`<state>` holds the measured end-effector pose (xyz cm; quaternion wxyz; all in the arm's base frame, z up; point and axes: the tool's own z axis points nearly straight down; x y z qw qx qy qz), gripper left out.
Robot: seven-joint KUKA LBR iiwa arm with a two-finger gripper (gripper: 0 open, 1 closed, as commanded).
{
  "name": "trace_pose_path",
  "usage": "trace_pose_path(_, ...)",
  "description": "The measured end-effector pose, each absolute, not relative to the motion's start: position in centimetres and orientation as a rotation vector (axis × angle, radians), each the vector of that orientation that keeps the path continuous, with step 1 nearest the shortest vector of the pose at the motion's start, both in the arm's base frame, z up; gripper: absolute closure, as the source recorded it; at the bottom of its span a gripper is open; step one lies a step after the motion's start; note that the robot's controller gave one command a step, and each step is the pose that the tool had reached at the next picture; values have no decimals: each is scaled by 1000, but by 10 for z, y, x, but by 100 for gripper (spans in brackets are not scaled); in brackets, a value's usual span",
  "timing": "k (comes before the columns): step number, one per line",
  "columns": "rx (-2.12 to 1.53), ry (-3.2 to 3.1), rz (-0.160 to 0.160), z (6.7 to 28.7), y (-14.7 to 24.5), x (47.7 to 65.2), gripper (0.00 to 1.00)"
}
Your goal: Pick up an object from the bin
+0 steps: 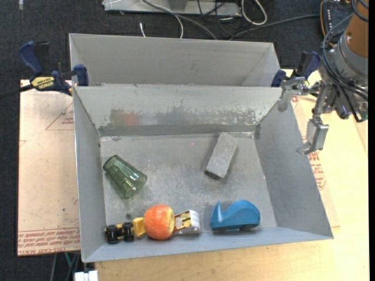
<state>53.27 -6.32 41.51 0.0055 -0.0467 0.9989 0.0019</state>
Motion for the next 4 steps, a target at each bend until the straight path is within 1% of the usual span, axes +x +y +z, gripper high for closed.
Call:
trace_pose_path(1,-70,3110,4,460,-107,562,0)
trace_pose_path(2,-142,3132,11,458,-66,496,0)
trace_pose_path(3,-122,3101,-3,439,-157,585,0)
trace_pose_path(4,-223,3111,9,464,-116,588,0)
